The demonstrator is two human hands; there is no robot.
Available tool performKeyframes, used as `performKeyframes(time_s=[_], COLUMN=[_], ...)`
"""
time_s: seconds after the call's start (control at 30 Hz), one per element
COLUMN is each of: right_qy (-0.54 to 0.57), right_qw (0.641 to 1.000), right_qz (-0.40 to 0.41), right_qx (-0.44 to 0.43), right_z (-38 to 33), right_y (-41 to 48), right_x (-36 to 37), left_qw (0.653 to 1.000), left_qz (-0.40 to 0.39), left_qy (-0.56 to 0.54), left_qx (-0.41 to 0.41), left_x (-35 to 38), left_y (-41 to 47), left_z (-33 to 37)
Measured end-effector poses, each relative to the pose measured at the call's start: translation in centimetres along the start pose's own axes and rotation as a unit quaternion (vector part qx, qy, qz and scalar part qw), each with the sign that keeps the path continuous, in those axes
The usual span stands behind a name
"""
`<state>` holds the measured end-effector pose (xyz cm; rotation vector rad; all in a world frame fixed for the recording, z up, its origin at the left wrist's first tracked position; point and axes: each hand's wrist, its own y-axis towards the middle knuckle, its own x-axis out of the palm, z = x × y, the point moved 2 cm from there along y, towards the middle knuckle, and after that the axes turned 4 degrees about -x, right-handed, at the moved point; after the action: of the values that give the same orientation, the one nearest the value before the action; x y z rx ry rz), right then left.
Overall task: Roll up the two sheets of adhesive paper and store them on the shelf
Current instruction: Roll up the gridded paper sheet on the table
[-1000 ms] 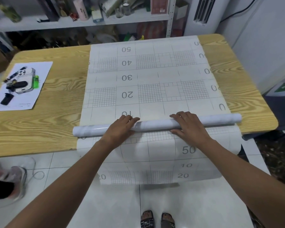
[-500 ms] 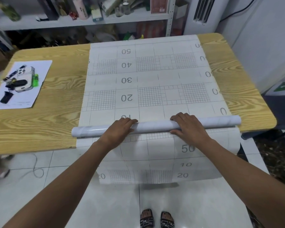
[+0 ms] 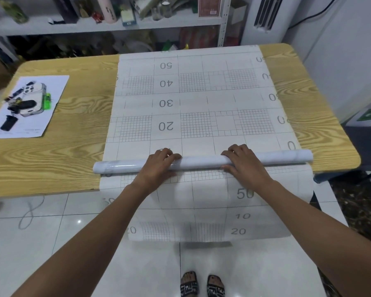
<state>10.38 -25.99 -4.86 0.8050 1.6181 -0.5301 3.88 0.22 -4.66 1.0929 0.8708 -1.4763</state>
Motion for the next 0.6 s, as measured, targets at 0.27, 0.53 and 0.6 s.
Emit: performKeyframes(time_s=[0.27, 0.53, 0.6], right_qy=[-0.005, 0.007, 0.008], right_qw=[1.0, 1.0, 1.0], right_qz=[-0.003, 0.002, 0.001], right_qx=[0.013, 0.02, 0.021], right_z=[-0.02, -0.16, -0.15], right_y=[0.41, 0.16, 0.21], right_x=[0.03, 0.02, -0.02], left_qw=[1.0, 0.999, 0.999], left_qz=[-0.011, 0.007, 0.004], left_qy=[0.007, 0.021, 0.013], left_qx=[-0.014, -0.022, -0.046], left_x=[0.06, -0.29, -0.09], left_y=[0.89, 0.37, 0.49], left_z=[-0.33, -0.09, -0.12])
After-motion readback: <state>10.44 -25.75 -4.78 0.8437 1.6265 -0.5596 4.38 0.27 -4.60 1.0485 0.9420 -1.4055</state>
